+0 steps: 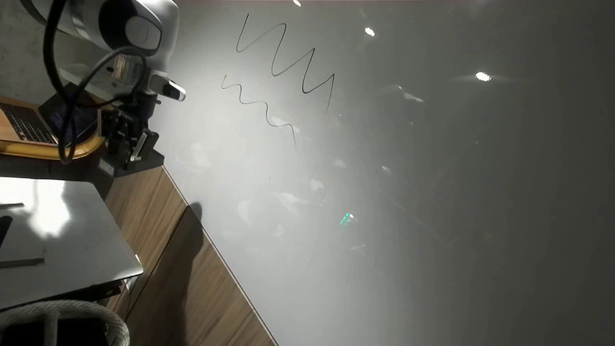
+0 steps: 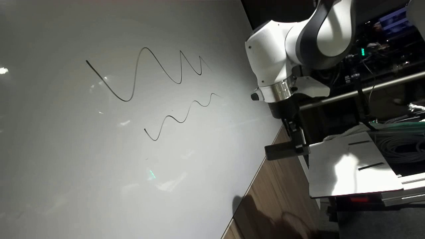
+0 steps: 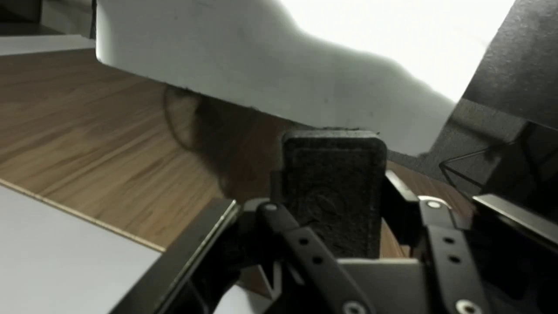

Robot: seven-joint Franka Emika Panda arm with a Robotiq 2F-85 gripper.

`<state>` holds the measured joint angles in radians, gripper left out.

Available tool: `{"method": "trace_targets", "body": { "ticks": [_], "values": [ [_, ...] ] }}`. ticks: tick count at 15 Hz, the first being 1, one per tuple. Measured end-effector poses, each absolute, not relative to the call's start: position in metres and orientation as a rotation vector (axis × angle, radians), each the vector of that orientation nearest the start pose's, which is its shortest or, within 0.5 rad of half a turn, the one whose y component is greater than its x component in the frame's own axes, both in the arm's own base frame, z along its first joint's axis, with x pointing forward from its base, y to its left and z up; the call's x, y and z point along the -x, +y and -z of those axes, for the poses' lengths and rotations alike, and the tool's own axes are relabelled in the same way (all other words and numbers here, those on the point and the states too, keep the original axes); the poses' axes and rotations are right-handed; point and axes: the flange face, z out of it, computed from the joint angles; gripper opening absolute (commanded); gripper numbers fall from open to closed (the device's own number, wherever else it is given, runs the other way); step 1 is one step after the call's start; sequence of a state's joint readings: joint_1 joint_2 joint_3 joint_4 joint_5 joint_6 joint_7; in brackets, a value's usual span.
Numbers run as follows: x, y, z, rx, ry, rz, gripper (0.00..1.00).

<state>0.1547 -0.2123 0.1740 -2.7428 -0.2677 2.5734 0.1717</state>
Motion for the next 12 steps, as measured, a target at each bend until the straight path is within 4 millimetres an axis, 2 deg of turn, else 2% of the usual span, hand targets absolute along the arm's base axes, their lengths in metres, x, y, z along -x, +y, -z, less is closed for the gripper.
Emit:
{"method": "trace_targets", "body": {
  "ticks": [3,5,9,12],
  "values": [
    [-0.356,0.168,-0.344,3.239,-0.7,0.323,0.29],
    [-0.346,0.186,-0.382,3.222,-0.738,0.463,0.29],
    [-0.344,0.203,-0.451,3.164,-0.741,0.727,0.29],
    [-0.357,0.206,-0.49,3.123,-0.702,0.856,0.29]
  ]
}}
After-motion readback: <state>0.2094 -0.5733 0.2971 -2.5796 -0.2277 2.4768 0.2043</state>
